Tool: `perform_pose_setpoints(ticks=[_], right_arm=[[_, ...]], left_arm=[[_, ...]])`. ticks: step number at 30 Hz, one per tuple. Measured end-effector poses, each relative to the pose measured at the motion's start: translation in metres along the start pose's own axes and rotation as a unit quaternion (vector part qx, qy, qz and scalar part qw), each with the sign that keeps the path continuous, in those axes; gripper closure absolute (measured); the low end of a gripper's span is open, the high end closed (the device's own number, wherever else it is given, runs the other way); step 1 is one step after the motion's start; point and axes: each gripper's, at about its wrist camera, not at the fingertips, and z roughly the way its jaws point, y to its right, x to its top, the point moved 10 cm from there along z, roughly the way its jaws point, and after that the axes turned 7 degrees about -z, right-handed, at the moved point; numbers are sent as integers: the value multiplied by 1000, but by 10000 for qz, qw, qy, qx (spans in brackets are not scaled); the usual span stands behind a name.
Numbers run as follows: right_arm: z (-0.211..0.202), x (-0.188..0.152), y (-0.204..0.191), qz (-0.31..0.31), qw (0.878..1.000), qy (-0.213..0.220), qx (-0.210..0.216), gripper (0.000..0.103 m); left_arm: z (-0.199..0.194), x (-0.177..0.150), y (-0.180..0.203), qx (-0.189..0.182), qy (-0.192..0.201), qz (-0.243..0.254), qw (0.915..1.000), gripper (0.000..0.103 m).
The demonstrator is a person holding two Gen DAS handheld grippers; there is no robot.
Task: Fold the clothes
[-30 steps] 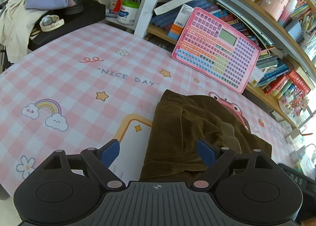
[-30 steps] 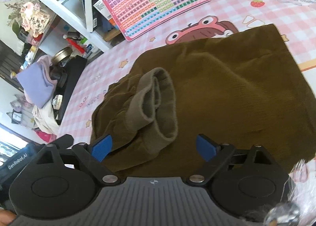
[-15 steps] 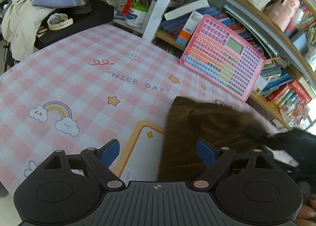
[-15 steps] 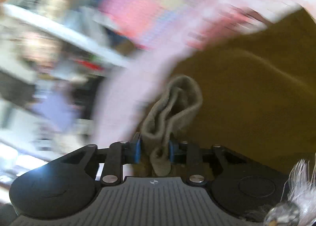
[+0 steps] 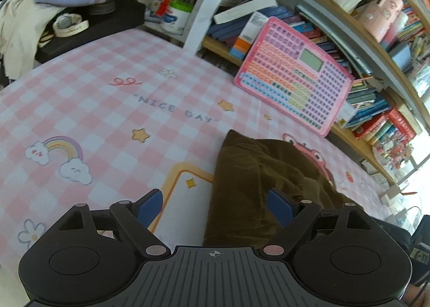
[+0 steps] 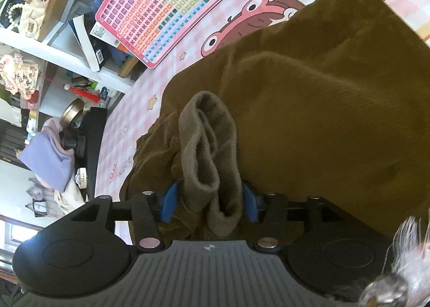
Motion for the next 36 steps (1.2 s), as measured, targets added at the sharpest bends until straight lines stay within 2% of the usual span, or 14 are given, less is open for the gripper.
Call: perform_pose_setpoints(ticks=[3, 6, 10, 18, 26, 30, 36], right_arm=[[-16, -2, -2, -369, 9992, 29, -134, 46], [-34, -7, -6, -1001, 9937, 125, -492, 38], [-54, -13, -6, -1736, 9775, 364, -1142, 29], [-90, -21, -1, -2647, 9339, 866, -2242, 26], [-105, -26, 11, -2390, 9334, 892, -2522, 25], [-109, -31, 13, -2434, 9289, 859, -2655, 24], [-105, -32, 14, -2566, 9275, 743, -2614, 24]], left_arm=[[0, 0, 10, -184, 10, 92, 9998, 15], [4, -5, 23, -315, -112, 297, 9990, 15], [14, -18, 33, -175, -367, 581, 9975, 15], [15, -35, 59, -496, -538, 1076, 9915, 15], [22, -37, 61, -533, -648, 1033, 9911, 15], [24, -41, 65, -618, -674, 1057, 9902, 15], [29, -42, 64, -492, -663, 1016, 9914, 15]])
